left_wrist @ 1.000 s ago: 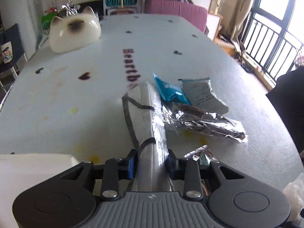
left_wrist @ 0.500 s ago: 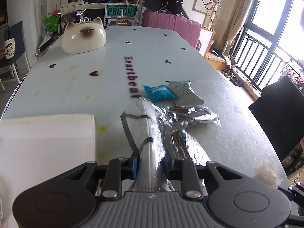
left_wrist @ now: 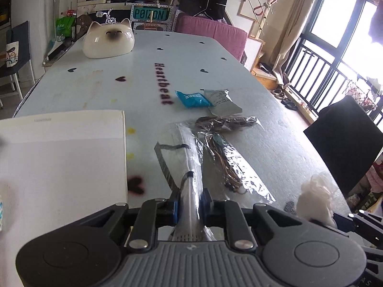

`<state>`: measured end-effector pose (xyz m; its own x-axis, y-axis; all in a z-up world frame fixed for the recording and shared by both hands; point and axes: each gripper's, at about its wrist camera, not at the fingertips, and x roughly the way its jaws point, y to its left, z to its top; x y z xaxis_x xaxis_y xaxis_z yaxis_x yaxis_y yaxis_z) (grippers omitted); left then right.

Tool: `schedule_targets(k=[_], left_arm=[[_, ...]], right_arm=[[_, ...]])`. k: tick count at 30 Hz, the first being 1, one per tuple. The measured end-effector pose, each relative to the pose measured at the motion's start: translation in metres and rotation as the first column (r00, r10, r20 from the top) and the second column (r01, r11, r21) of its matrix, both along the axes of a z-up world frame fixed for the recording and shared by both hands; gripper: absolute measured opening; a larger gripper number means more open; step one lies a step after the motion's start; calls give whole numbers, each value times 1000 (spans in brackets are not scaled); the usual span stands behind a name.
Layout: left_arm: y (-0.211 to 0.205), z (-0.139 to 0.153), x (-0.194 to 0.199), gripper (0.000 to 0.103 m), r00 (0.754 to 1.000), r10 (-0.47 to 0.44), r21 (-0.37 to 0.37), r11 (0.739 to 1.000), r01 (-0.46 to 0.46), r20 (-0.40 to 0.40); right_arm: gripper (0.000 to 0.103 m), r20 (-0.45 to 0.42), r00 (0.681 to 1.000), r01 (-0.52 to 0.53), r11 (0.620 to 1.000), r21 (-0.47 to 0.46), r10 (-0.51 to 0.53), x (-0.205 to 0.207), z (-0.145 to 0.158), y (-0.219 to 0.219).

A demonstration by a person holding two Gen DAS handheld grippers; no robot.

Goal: Organize soft objects
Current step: 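Carry the mesh with the left tool into the box while the right tool carries the tissue bundle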

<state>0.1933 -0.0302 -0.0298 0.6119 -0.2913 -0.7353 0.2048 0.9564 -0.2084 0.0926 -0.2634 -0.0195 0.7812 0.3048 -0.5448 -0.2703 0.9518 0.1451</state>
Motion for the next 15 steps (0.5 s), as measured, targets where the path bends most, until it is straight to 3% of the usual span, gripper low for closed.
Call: schedule_targets(k=[15], left_arm=[[28,39,-52,15,990,30,-65,998,-21,140]], right_arm=[[30,40,999,6,999,31,-7,-15,15,8]])
